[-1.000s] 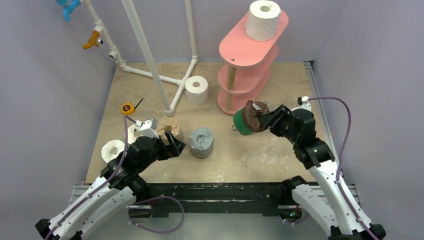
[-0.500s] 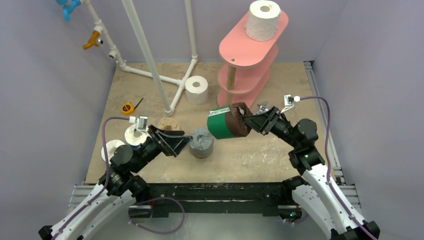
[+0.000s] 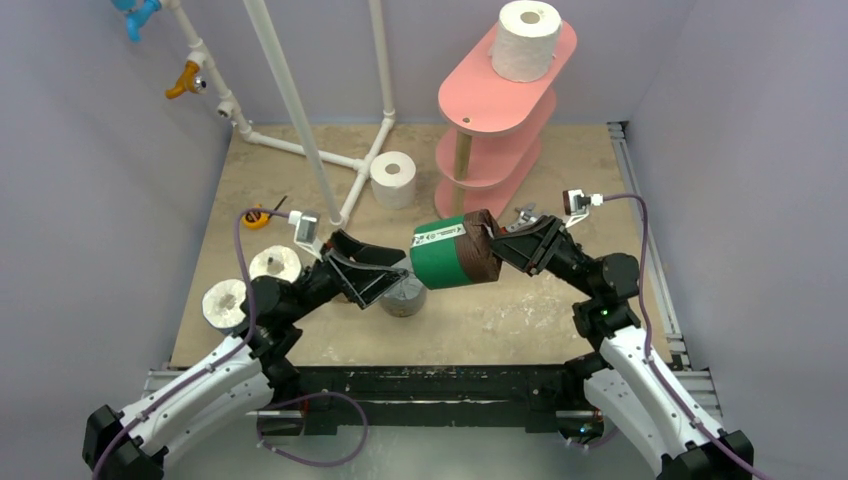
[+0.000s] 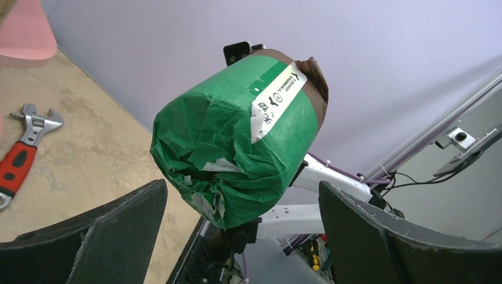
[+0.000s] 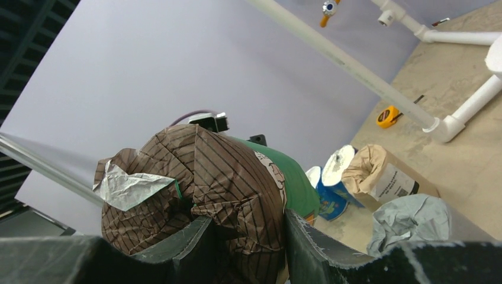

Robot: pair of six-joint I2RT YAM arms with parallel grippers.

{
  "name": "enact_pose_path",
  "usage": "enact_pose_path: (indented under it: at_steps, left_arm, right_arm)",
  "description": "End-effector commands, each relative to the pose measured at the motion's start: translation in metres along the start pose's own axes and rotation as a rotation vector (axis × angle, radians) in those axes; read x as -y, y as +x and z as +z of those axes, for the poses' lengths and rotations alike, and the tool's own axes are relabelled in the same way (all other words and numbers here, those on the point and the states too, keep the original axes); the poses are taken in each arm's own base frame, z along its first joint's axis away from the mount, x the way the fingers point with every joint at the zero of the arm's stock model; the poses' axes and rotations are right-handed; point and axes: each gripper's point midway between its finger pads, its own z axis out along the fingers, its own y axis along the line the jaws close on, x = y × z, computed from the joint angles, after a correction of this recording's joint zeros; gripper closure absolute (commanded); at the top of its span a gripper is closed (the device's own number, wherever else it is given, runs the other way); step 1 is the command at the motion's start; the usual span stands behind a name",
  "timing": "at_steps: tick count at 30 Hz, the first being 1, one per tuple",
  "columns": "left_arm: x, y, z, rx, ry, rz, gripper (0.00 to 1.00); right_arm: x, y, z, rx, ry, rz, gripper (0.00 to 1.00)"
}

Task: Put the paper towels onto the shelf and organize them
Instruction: Adjust the paper towel at the center of the board.

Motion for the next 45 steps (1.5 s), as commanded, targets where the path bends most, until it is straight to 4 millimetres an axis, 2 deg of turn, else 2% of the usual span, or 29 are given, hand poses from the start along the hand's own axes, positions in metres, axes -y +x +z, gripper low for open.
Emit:
enact_pose_path:
  at_steps: [1, 19, 33, 37, 41, 45]
  left_arm:
    - [0.039, -0.014, 0.008, 0.021, 0.163, -0.014, 0.02]
    - [0.065, -0.01, 0.021, -0.056, 0.314, -0.092, 0.12]
    - [0.061, 0.009, 0.038, -0.136, 0.326, -0.143, 0.16]
    - [0.063, 0.011, 0.041, -0.143, 0.333, -0.142, 0.22]
    - [0.062, 0.012, 0.043, -0.145, 0.33, -0.133, 0.32]
    - [0.058, 0.014, 0.045, -0.148, 0.321, -0.139, 0.34]
  right_arm:
    - [-0.033, -0.006, -0.002, 0.023, -0.114, -0.048, 0.6]
    - [-0.022, -0.009, 0.001, 0.04, -0.081, -0.034, 0.61]
    - [-0.01, -0.006, 0.001, 0.034, -0.037, -0.044, 0.61]
    - [-0.007, -0.004, 0.0, 0.025, -0.026, -0.051, 0.6]
    - [-0.003, -0.001, -0.001, 0.01, -0.002, -0.063, 0.59]
    - [0.002, 0.002, -0.003, -0.005, 0.022, -0.067, 0.58]
